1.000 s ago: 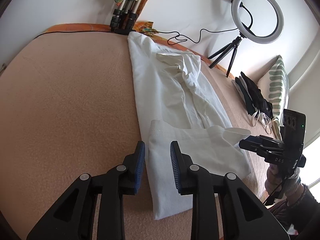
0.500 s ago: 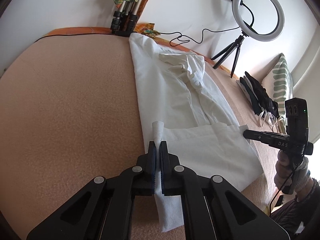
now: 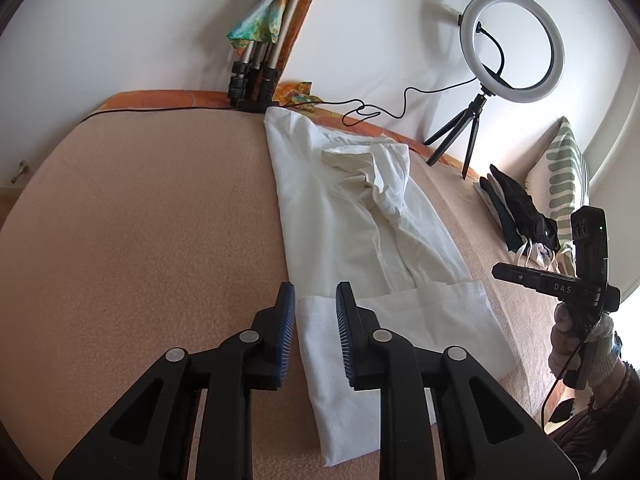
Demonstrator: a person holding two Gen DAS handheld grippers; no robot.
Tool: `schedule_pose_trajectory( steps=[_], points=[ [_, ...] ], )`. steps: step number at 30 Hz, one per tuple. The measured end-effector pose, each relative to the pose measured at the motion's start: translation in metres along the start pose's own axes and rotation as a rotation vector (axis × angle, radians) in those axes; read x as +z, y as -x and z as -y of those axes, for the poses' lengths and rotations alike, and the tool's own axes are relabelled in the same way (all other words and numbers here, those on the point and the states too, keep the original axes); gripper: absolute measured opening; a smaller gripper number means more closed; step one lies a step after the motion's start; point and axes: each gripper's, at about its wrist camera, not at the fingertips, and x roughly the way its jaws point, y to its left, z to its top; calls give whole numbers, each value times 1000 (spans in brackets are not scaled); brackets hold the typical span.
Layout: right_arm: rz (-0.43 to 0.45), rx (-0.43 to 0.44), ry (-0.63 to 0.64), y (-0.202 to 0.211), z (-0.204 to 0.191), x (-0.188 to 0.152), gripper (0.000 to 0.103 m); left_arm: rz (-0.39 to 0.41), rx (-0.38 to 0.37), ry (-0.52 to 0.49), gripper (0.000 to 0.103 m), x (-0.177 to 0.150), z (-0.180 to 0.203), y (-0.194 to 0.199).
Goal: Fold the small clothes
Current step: 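Move both tools to the collar end of the folded shirt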
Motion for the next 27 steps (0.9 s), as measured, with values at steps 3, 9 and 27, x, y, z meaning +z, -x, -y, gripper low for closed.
schedule_pose_trajectory(
  steps=[3,9,27],
  points=[
    [16,16,-12,5,3,13,36,19,-35,0,49,18,4,0],
    [55,33,-17,8,8,47,43,25,-74,-22,49,70,7,-20],
    [41,82,-90,-75,65,159,47,-172,-101,-51,49,136,13,-179]
  ],
)
